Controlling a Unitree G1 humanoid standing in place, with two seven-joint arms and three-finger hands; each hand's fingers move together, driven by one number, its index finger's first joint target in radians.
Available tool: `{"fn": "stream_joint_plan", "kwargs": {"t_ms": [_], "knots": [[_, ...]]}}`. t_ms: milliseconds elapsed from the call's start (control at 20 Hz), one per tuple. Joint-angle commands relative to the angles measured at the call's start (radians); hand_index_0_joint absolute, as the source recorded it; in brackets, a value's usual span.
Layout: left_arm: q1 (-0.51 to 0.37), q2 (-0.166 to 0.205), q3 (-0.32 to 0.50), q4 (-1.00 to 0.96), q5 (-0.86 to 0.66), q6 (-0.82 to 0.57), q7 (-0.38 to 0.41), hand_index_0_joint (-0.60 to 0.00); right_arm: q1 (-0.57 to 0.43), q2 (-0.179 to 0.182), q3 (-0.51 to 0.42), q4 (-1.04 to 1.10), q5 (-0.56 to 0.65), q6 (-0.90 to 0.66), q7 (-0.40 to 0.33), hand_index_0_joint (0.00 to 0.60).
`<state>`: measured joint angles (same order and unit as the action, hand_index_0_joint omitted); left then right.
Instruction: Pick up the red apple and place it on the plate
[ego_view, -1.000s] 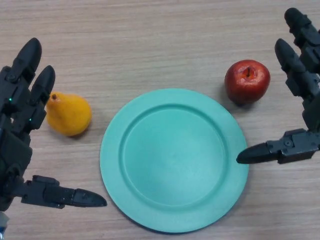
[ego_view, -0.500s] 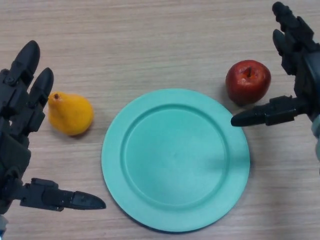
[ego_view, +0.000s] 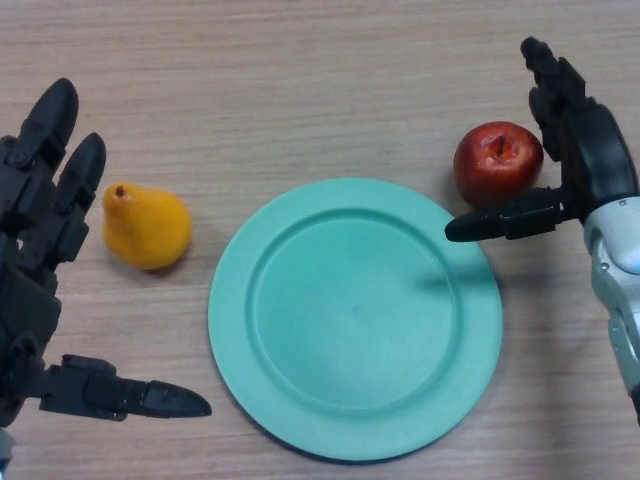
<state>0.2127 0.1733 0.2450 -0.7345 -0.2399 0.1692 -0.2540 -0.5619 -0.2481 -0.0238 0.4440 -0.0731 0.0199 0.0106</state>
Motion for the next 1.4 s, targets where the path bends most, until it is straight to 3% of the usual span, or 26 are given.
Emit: {"fn": "stream_joint_plan", "kwargs": {"t_ms": [50,100,150,450,750,900,1100,1300,1350,1400], "knots": [[-0.008,0.017,0.048,-0.041,0.006,-0.155,0.015,0.000,-0.078,-0.022,-0.021,-0.026,-0.009,-0.142,-0.058,0.350],[-0.009,0.017,0.051,-0.040,0.004,-0.157,0.018,0.000,-0.087,-0.014,-0.018,-0.001,-0.009,-0.129,-0.072,0.501],[-0.008,0.017,0.054,-0.042,0.002,-0.155,0.023,0.000,-0.103,0.000,-0.023,0.022,0.013,-0.106,-0.088,0.596],[-0.009,0.017,0.048,-0.053,0.006,-0.146,0.039,0.000,-0.102,0.015,-0.022,-0.067,0.098,-0.030,-0.107,0.600],[-0.007,0.017,0.043,-0.076,-0.006,-0.133,0.025,0.000,0.100,0.053,0.071,-0.545,0.081,0.149,-0.067,0.600],[0.004,0.017,0.036,-0.075,-0.006,-0.145,0.031,0.000,0.233,0.057,0.182,-0.709,0.038,0.177,-0.073,0.600],[0.023,0.017,0.029,-0.081,-0.008,-0.169,0.043,0.000,0.335,0.058,0.286,-0.686,-0.034,0.095,-0.114,0.600],[0.039,0.017,0.010,-0.085,-0.007,-0.193,0.048,0.000,0.386,0.058,0.329,-0.680,-0.008,0.106,-0.125,0.600],[0.039,0.017,0.010,-0.084,-0.007,-0.194,0.048,0.000,0.386,0.058,0.330,-0.681,-0.010,0.109,-0.124,0.499],[0.041,0.017,0.009,-0.083,-0.007,-0.197,0.049,0.000,0.388,0.058,0.332,-0.685,-0.019,0.116,-0.120,0.349]]}}
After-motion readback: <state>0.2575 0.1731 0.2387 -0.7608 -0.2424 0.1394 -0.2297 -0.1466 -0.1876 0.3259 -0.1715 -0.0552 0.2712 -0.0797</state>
